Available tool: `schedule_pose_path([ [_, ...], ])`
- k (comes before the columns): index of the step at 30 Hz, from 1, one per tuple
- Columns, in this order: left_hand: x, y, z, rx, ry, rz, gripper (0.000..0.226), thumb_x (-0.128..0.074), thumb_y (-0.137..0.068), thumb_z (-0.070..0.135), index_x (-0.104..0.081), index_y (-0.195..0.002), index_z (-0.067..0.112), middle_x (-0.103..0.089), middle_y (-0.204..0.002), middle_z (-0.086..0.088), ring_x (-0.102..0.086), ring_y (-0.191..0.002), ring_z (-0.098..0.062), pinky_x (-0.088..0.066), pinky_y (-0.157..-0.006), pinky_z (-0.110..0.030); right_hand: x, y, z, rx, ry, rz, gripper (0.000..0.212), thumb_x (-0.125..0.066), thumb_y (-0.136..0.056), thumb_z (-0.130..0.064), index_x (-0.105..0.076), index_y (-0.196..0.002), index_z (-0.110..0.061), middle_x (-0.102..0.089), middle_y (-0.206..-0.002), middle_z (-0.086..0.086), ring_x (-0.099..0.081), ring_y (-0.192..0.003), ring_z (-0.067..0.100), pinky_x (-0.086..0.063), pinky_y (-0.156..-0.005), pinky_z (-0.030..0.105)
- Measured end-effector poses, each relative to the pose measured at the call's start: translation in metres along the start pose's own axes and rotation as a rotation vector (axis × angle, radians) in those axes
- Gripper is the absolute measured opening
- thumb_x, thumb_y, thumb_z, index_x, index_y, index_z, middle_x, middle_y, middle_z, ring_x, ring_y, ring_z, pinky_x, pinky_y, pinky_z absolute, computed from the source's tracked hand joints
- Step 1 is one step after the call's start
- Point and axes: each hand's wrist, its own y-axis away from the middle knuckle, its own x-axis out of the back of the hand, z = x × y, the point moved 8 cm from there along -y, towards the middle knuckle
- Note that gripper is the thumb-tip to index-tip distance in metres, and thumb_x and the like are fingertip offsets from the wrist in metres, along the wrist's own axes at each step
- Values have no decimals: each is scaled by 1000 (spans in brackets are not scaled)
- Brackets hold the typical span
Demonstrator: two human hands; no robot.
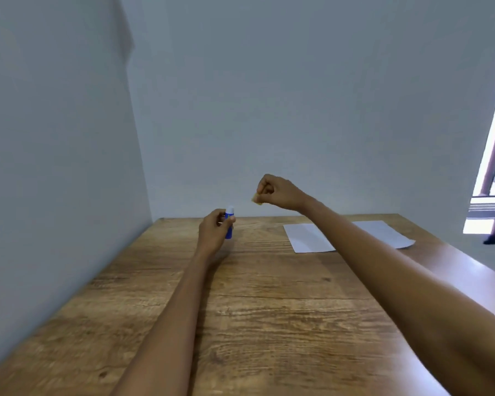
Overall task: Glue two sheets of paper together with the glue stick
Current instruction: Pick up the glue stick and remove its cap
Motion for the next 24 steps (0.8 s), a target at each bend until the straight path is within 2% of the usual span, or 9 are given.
schedule_pose_path([
  [2,2,-2,-5,16,-15,31,22,-57,-92,18,-61,-103,0,-67,-100,-18,-62,-93,-30,-48,-79,-36,-15,3,20,-44,-89,63,30,-66,-85,-20,-55,-111,-13,-69,-92,3,-64,-93,17,-47,-80,28],
  [4,3,-6,-8,5,-20,61,20,-58,-92,19,-62,-101,2,-67,-97,-15,-62,-90,-27,-45,-71,-26,-40,1,42,-88,-77,80,43,-64,-87,-18,-53,-128,-14,-66,-104,6,-61,-97,18,-45,-83,27],
  [7,5,-8,-10,-11,-31,102,17,-59,-91,20,-61,-99,5,-65,-92,-8,-59,-85,-19,-40,-64,-14,-66,-3,67,-136,4,122,36,-64,-87,-17,-61,-121,-10,-64,-119,6,-56,-100,13,-38,-83,20],
  [10,2,-5,-9,-20,-44,104,17,-59,-91,20,-59,-102,7,-60,-90,-1,-55,-85,-14,-37,-64,-10,-81,-6,74,-147,52,119,31,-69,-82,-18,-67,-112,-9,-67,-113,7,-59,-98,15,-38,-80,21],
  [15,-2,-3,-5,-31,-17,87,18,-60,-90,20,-59,-102,6,-61,-92,-2,-56,-88,-15,-39,-66,-15,-90,-6,74,-129,156,104,36,-70,-80,-20,-65,-114,-10,-67,-112,8,-60,-101,20,-41,-80,23],
  [20,-11,-1,0,-8,38,70,13,-62,-89,22,-57,-98,13,-60,-90,-2,-58,-89,-18,-46,-73,-24,-90,-3,68,-108,163,66,64,-71,-80,-28,-46,-136,-10,-55,-127,8,-54,-113,22,-41,-90,27],
  [22,-13,1,4,3,83,75,12,-63,-89,21,-57,-96,13,-62,-90,-3,-60,-90,-24,-52,-79,-35,-85,4,62,-97,110,133,60,-66,-85,-29,-43,-138,-11,-50,-131,8,-53,-115,21,-42,-92,28],
  [24,-12,3,8,28,185,112,18,-63,-89,20,-58,-99,7,-67,-96,-13,-63,-96,-30,-53,-87,-46,-74,13,59,-127,-51,235,43,-54,-93,-24,-47,-134,-12,-52,-131,8,-54,-113,20,-44,-93,29],
])
